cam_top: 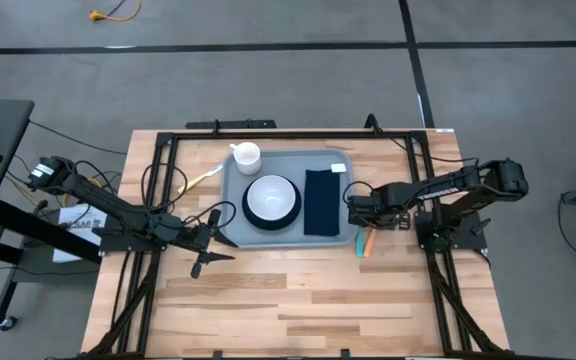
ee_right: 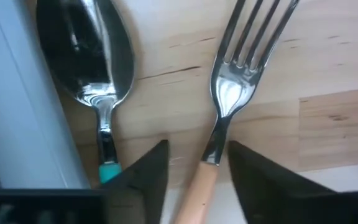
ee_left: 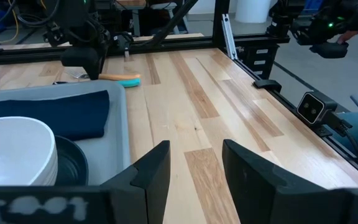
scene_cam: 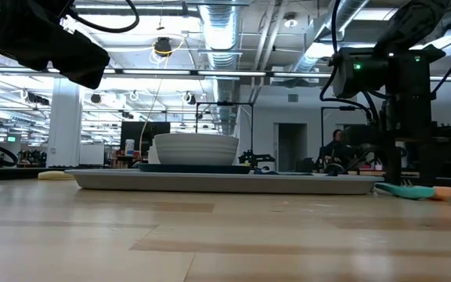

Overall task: Set up tray
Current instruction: Put the orange fork on top of the black napkin

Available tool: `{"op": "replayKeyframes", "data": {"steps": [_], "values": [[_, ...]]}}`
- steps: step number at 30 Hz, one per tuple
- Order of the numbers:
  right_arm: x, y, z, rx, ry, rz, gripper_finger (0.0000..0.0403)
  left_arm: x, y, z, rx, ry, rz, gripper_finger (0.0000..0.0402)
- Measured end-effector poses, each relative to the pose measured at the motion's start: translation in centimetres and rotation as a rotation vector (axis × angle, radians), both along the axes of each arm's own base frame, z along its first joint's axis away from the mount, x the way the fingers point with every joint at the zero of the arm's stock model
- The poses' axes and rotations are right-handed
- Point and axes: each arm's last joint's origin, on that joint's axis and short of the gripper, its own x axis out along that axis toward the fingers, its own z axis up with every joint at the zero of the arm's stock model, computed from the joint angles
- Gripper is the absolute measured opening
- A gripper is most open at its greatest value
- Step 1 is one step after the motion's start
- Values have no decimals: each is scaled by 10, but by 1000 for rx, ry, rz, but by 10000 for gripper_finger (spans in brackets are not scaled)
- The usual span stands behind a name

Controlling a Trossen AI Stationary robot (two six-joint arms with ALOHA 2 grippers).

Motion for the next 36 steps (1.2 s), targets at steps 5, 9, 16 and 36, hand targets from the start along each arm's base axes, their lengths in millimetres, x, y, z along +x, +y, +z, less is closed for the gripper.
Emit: {"op": "replayKeyframes", "data": {"steps": [5,9,16,36], "values": [[0,0,0,4,3,1,63,0,0,0,0,0,0,135],[-1,0,0,2,9,3,13,0,0,0,0,-1,0,135],[-1,0,0,-7,10,-10,33,0,0,0,0,-1,0,135],[9,-2,24,-39,70,55,5,0,0,0,0,-4,0,135]]}}
